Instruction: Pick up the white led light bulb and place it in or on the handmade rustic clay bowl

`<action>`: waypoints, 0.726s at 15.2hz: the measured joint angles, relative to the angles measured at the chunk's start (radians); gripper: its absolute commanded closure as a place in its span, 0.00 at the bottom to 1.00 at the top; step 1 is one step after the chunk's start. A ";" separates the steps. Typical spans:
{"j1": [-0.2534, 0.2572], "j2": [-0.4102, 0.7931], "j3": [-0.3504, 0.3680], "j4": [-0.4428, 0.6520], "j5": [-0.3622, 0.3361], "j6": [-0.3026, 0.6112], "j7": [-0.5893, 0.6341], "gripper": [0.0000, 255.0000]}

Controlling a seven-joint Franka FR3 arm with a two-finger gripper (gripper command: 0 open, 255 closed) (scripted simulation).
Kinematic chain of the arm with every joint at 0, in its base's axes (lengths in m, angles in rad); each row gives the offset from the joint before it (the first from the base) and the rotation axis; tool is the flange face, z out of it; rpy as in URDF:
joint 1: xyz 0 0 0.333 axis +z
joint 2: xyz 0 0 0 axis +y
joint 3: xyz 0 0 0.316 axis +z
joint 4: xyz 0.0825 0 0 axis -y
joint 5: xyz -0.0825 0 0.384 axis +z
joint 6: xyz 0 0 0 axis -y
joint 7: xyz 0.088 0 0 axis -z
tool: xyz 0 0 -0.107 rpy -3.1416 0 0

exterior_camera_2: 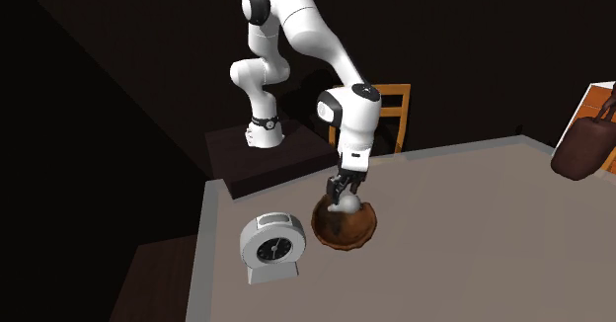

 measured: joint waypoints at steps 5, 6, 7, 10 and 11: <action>0.000 0.000 0.000 0.000 0.000 0.000 0.000 0.00; 0.000 -0.010 0.001 0.001 0.002 -0.010 0.000 0.00; 0.000 -0.022 0.003 0.013 0.005 -0.034 -0.002 0.00; -0.005 -0.069 0.007 0.028 0.014 -0.095 -0.011 0.00; -0.004 -0.072 0.008 0.030 0.014 -0.100 -0.010 0.00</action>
